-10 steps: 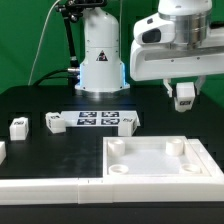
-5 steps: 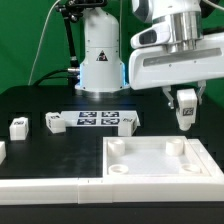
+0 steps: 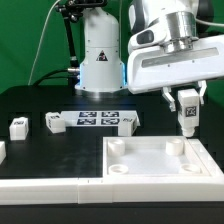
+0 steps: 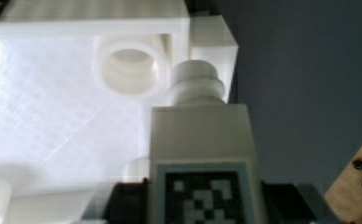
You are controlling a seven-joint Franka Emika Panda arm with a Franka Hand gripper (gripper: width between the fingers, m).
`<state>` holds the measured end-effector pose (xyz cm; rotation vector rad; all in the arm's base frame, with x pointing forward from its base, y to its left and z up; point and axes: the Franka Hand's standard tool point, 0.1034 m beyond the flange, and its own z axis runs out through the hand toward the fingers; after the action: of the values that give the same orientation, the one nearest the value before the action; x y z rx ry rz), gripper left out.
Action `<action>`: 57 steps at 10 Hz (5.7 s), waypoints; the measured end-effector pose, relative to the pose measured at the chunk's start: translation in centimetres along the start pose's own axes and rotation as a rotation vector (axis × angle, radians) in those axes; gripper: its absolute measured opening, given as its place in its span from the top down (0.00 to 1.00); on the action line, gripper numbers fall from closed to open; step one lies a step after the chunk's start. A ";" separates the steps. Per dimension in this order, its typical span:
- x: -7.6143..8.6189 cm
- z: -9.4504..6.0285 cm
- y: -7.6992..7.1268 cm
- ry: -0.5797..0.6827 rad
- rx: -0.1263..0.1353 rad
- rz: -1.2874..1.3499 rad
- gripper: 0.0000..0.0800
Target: Assemble one leg
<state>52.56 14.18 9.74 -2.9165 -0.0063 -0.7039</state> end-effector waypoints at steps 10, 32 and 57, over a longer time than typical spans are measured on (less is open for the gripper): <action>4.5 1.4 4.0 -0.032 -0.040 -0.172 0.64; 7.4 7.2 3.3 0.113 -0.042 -0.160 0.42; 8.7 5.9 3.3 -0.395 -0.017 -0.030 0.19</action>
Offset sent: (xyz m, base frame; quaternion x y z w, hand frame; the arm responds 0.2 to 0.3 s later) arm 0.0423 -0.0295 0.0054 -0.0192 0.0033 -0.0893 0.9958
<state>63.05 11.51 8.06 -3.0233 -0.0868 -0.1221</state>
